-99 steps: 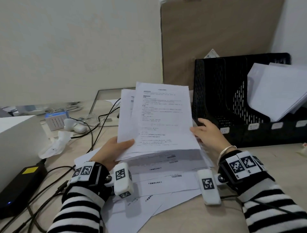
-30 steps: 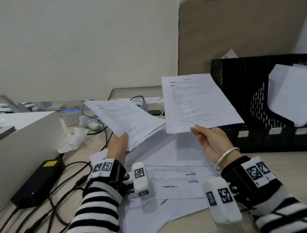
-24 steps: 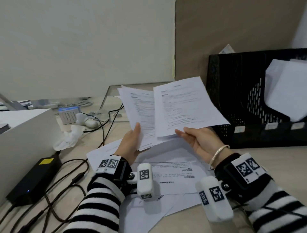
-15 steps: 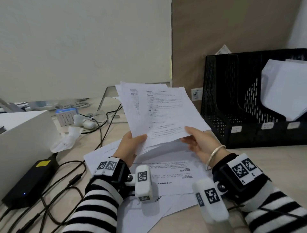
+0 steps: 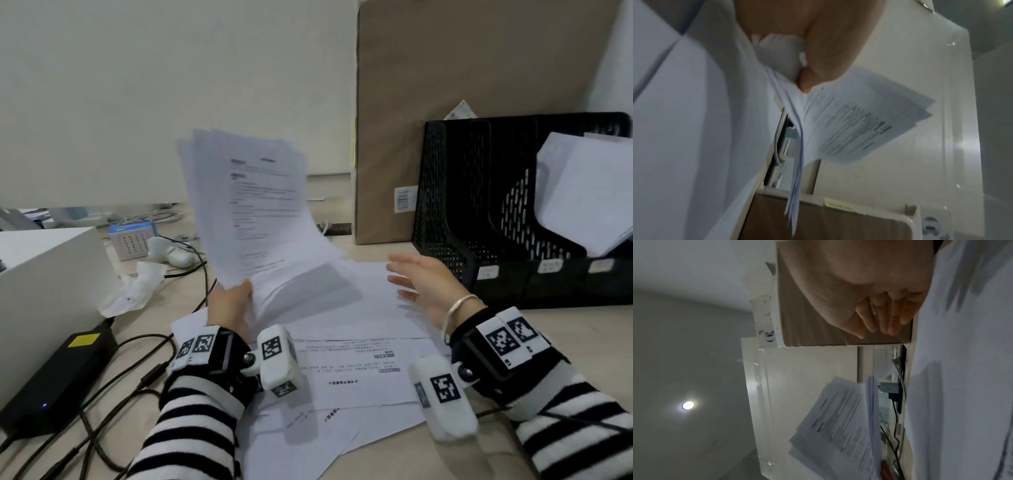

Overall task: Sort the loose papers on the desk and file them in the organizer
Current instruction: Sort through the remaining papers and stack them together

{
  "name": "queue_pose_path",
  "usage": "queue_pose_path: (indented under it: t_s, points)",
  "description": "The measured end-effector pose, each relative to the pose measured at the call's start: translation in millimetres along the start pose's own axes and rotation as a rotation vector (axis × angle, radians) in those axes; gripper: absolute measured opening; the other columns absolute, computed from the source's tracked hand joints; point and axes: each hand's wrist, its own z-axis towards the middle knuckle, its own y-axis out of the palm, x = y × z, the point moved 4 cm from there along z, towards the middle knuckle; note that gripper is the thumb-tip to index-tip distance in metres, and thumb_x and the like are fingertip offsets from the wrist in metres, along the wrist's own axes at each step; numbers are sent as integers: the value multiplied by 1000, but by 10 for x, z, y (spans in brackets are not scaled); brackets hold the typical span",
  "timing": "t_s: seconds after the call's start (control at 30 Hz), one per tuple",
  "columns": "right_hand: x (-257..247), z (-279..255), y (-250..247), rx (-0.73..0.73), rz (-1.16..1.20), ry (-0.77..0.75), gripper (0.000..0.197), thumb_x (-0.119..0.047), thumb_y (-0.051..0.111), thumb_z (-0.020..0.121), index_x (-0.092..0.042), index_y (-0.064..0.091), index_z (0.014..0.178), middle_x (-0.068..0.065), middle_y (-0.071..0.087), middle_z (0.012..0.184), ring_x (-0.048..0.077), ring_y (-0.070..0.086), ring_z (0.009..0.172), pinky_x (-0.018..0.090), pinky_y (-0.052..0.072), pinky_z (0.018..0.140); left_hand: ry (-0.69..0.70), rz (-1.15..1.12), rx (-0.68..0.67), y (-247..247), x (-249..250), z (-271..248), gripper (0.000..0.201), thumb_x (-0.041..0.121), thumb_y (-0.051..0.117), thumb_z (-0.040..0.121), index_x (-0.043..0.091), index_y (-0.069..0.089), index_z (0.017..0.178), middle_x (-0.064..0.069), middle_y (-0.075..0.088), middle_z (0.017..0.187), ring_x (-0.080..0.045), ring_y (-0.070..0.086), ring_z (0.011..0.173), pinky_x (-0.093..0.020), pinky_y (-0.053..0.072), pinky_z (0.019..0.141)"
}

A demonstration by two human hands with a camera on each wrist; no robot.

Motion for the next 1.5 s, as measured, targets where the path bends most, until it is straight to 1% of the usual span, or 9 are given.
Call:
queue_pose_path:
  t_s: [0.23,0.4,0.53,0.8,0.97,1.07,1.27,1.4,1.5]
  points:
    - [-371,561,650,-239,-829,-89,20,-13,65,87,-15,69,106,3,69,106,12,63,86,22,45,63,158,33,294,-212,9,172,30,1,52,90,-3,61,118,-18,65,118,-32,62,109,-39,48,96]
    - [-239,1108,1061,-399,-1387,-31,77,-33,78,76,-19,41,142,1,49,140,24,51,124,35,42,102,131,45,283,-238,-20,194,28,1,50,90,-3,60,116,-17,64,115,-33,61,106,-35,48,90]
    - [-161,1305,1130,-480,-1592,32,100,-50,83,61,-24,34,144,-3,49,140,25,54,117,42,45,99,102,80,269,-270,-2,192,28,2,48,92,-5,58,118,-15,62,114,-29,56,98,-29,41,81]
    - [-401,1313,952,-36,-1427,-187,38,-34,70,81,-7,67,107,9,66,101,28,62,93,29,48,78,52,85,248,-275,-6,219,33,4,51,93,-12,52,122,-33,55,127,-46,54,116,-47,46,96]
    - [-625,1212,432,277,-982,-193,31,-22,51,95,1,57,74,22,60,93,38,61,101,32,39,70,47,51,205,-268,61,119,30,-1,47,91,-9,58,118,-20,64,118,-26,55,92,-32,43,80]
    - [-720,1015,301,293,-912,-245,35,-16,35,102,8,59,94,30,58,115,40,54,113,38,41,83,48,63,169,-235,62,61,25,-1,47,88,1,60,110,-14,65,110,-30,59,96,-39,49,89]
    - [-1030,567,-27,464,-129,-593,18,-2,47,73,-11,55,59,6,51,64,21,42,62,33,34,59,-43,107,-54,-106,44,-32,12,16,61,71,9,62,81,-16,68,92,-28,59,84,-46,51,88]
    - [-876,391,-51,105,115,-519,31,1,60,86,-2,68,116,8,28,154,21,35,134,29,43,102,-20,57,-253,61,119,-223,20,8,52,97,15,55,116,1,65,98,-8,60,77,-25,54,60]
    - [-508,416,-93,-63,-363,-537,26,-22,67,87,-41,72,104,-4,23,157,22,20,142,46,21,118,-11,100,-332,96,156,-243,34,35,46,101,15,56,127,1,63,99,-6,58,75,-18,49,51]
